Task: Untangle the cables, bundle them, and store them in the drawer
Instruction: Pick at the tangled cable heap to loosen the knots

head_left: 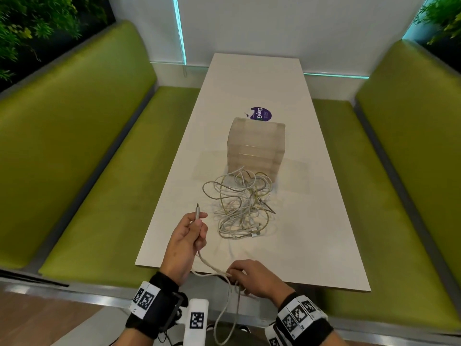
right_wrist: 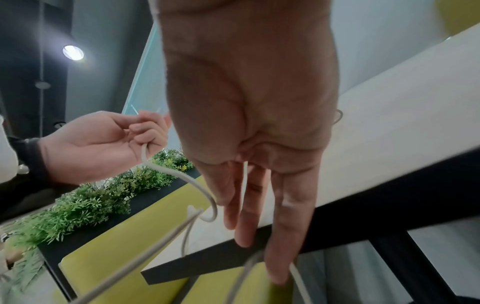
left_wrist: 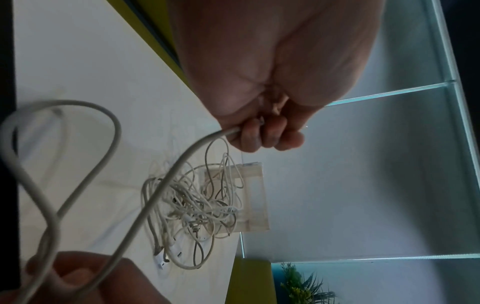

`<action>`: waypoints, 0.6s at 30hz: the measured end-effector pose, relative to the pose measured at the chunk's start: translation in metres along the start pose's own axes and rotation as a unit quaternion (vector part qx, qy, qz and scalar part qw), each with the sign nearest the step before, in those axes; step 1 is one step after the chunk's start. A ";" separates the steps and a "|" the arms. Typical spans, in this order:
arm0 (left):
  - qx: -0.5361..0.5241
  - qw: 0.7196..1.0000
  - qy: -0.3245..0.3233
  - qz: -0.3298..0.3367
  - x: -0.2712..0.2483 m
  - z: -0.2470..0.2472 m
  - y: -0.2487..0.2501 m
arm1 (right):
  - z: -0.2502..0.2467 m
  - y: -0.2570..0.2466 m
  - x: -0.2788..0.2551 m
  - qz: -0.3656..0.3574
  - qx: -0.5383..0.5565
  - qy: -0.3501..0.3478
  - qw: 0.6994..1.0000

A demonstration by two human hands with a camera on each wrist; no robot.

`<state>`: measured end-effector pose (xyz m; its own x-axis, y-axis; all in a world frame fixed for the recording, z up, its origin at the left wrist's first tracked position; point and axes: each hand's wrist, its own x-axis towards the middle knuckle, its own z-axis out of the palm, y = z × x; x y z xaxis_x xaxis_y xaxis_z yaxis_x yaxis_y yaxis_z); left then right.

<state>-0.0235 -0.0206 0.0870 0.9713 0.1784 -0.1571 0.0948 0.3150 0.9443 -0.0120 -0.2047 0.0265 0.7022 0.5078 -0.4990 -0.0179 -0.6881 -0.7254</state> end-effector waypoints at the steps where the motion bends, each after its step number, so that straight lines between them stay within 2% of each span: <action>1: -0.003 1.000 0.002 -0.002 0.001 0.000 0.001 | -0.002 0.002 0.000 -0.001 -0.009 0.000 1.000; 4: -0.030 1.000 -0.001 0.001 0.003 0.000 0.007 | -0.008 0.006 -0.001 0.010 -0.016 -0.021 1.000; 10: -0.094 0.995 -0.018 0.026 0.008 0.004 0.016 | -0.011 0.007 0.003 -0.024 0.026 -0.041 0.999; 12: -0.095 0.994 -0.037 0.025 0.009 0.004 0.014 | -0.007 0.006 0.008 -0.041 0.044 0.012 0.998; 16: -0.067 0.996 -0.058 0.026 0.008 0.003 0.005 | -0.009 0.006 0.022 -0.045 0.091 0.194 0.976; 18: -0.046 0.997 -0.051 0.030 0.010 0.003 -0.001 | -0.016 0.002 0.032 -0.048 0.106 0.225 0.967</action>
<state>-0.0135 -0.0219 0.0859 0.9923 0.1055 -0.0657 0.0193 0.3910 0.9202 0.0220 -0.1983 0.0167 0.9457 0.2543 -0.2023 -0.0491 -0.5037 -0.8625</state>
